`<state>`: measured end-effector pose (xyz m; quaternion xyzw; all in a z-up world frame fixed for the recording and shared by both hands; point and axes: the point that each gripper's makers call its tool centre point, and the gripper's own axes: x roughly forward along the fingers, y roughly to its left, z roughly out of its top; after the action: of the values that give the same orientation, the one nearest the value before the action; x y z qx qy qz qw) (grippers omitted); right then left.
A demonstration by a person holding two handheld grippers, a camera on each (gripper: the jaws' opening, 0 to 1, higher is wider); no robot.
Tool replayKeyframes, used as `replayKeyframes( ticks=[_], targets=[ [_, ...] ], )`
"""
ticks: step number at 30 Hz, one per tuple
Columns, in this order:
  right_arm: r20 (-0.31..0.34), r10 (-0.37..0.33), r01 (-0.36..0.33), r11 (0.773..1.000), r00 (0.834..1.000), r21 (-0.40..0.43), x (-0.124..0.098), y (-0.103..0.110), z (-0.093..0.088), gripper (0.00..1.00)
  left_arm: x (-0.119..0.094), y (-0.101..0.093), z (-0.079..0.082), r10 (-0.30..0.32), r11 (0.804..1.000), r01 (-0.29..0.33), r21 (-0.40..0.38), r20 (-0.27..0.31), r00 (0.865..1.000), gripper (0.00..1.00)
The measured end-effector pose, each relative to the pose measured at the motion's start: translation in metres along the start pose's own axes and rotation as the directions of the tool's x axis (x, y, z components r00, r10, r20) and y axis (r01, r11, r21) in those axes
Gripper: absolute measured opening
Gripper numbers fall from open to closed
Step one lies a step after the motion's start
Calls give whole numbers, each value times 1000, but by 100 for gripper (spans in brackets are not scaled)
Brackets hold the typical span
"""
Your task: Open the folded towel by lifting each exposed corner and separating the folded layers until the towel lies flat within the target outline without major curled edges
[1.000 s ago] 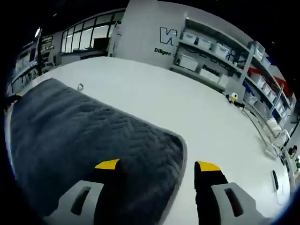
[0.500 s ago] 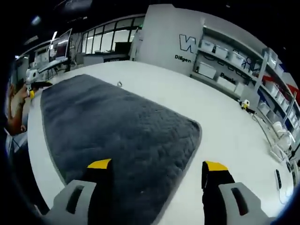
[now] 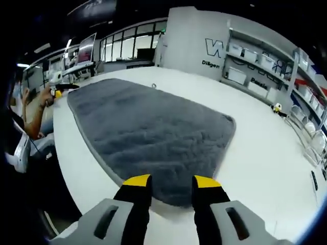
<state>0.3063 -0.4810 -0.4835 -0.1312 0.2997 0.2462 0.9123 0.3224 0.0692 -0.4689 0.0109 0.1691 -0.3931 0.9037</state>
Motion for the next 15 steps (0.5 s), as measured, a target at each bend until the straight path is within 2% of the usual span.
replayKeyframes(
  ticks=[6,7,8,15],
  targets=[
    [-41,39,-38,999,998,29,2,2,-19,23,-3,-5,-1,1,1000,-1,-2,11,1000,99],
    [-7,47,-46,997,999,65,3,2,-16,23,-4,-6,-1,2,1000,-2,-1,10,1000,99],
    [-4,50,-50,996,999,77,1,0,-18,23,-4,-6,-1,3,1000,-3,-1,10,1000,99],
    [44,45,-49,996,998,79,-4,3,-22,22,-8,-6,-5,9,1000,-9,-2,7,1000,99]
  ],
)
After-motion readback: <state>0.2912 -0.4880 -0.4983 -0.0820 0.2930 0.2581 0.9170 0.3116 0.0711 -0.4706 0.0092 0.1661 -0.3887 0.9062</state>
